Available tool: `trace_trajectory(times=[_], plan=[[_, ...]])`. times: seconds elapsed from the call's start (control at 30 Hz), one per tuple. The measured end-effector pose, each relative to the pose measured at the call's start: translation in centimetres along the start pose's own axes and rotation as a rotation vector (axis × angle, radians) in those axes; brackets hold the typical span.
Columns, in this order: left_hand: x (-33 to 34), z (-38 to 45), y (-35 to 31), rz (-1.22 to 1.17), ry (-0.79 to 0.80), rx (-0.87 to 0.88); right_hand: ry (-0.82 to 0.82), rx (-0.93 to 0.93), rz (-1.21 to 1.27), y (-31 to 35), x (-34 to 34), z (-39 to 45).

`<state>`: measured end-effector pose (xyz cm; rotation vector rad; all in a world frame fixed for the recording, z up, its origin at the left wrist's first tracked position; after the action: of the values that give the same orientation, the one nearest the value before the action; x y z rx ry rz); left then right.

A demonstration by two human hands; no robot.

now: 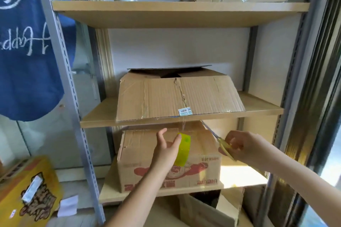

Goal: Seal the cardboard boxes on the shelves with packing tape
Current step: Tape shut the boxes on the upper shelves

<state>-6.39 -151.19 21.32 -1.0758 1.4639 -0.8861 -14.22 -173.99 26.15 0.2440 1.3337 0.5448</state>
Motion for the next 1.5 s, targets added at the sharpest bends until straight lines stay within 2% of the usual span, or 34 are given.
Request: trace_trajectory(times=[0.07, 0.13, 0.23, 0.4, 0.5, 0.63, 0.77, 0.87, 0.97, 1.03, 1.17, 1.3, 1.5], plan=[[0.9, 0.9, -0.4, -0.040, 0.194, -0.062, 0.097, 0.027, -0.125, -0.9, -0.2, 1.2], [1.5, 1.4, -1.1, -0.127, 0.302, -0.002, 0.210, 0.059, -0.189, -1.1, -0.6, 2.5], [1.9, 1.8, -2.0, -0.159, 0.298, 0.103, 0.312, 0.051, -0.199, -0.9, -1.3, 4.7], [2.9, 2.1, -0.4, -0.265, 0.311, 0.038, 0.365, -0.029, -0.115, 0.3, -0.8, 7.5], [3.1, 2.1, 0.4, -0.304, 0.314, 0.011, 0.295, -0.075, -0.115, 1.0, -0.4, 8.4], [2.8, 1.9, 0.5, -0.352, 0.336, -0.003, 0.148, -0.213, -0.282, 1.5, -0.5, 8.4], [2.5, 1.7, 1.3, -0.293, 0.361, 0.007, 0.081, -0.169, -0.289, 0.6, 0.8, 7.1], [1.7, 1.5, 3.2, -0.293, 0.331, -0.067, 0.045, -0.120, -0.233, 0.8, 2.7, 6.0], [-1.5, 1.8, 5.3, -0.330, 0.185, -0.122, 0.063, -0.121, -0.139, 3.2, 6.4, 6.3], [-4.8, 1.9, 6.2, -0.377, 0.092, -0.142, 0.041, -0.177, -0.180, 6.8, 9.0, 7.6], [-12.5, 2.2, 6.0, -0.558, -0.052, -0.113, -0.104, -0.362, -0.282, 17.3, 13.1, 11.9], [-18.9, 3.3, 6.1, -0.502, -0.213, -0.076, -0.123, -0.317, -0.275, 23.7, 16.2, 18.7], [-23.8, 4.5, 5.0, -0.418, -0.178, -0.054, -0.085, -0.214, -0.317, 25.0, 18.2, 27.3]])
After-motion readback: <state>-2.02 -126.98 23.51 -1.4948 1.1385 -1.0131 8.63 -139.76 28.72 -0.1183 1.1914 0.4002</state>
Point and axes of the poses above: each hand's wrist, its own z-axis towards the middle knuckle, its own x-axis out of the palm, y = z × x, the point moved 4 cm from there along z, towards the middle knuckle, and after that the axes turned 13 degrees about -x, right-handed, at the moved point
